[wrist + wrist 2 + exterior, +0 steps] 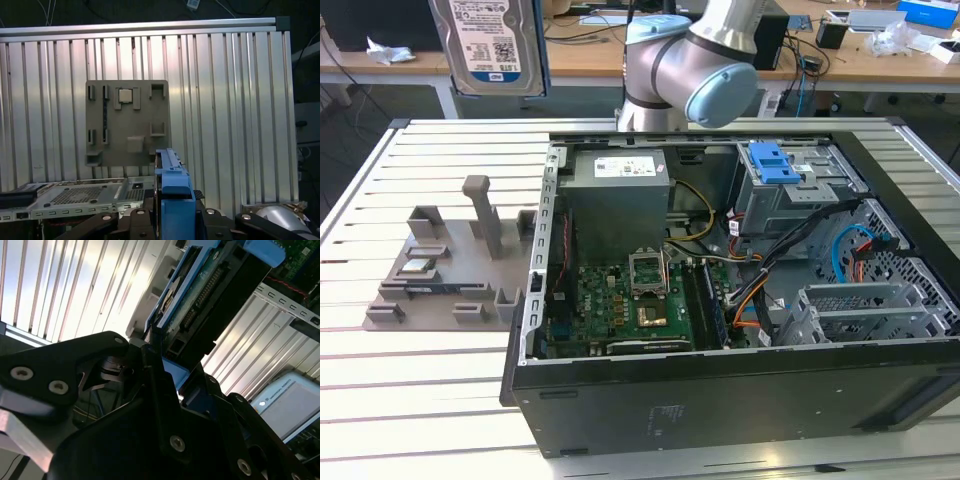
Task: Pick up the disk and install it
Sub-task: 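Pick up the disk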
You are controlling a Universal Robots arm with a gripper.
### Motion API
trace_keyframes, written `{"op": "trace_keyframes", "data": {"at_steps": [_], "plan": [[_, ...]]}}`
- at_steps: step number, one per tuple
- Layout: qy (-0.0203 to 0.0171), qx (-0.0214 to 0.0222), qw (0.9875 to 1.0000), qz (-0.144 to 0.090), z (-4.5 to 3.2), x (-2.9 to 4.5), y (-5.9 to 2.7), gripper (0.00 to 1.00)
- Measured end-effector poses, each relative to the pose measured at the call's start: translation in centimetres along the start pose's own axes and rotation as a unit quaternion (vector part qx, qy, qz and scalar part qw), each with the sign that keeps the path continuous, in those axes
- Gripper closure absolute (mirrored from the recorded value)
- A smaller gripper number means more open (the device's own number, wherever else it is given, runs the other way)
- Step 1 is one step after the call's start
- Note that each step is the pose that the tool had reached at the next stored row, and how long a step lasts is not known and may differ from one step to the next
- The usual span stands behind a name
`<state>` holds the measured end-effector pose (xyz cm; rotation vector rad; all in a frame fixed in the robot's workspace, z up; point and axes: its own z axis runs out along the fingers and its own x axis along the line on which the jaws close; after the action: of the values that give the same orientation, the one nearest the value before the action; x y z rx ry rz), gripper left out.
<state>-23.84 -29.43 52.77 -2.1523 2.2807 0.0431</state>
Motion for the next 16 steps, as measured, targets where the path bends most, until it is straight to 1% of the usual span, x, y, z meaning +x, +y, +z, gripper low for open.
{"op": "trace_keyframes", "data": {"at_steps": [2,3,7,10,11,13,16], "plan": [[0.0000,0.0000,1.0000,0.000,-0.01,-0.03,-0.55,0.63],[0.0000,0.0000,1.0000,0.000,-0.01,-0.05,-1.00,0.63],[0.0000,-0.0001,1.0000,0.000,-0.02,-0.11,-1.90,0.63],[0.0000,-0.0002,1.0000,0.000,-0.05,-0.17,-3.06,0.63],[0.0000,-0.0002,1.0000,0.000,-0.05,-0.21,-3.59,0.63],[0.0000,-0.0002,1.0000,0.000,-0.06,-0.24,-4.17,0.63],[0.0000,-0.0004,1.0000,0.000,-0.08,-0.31,-5.42,0.63]]}}
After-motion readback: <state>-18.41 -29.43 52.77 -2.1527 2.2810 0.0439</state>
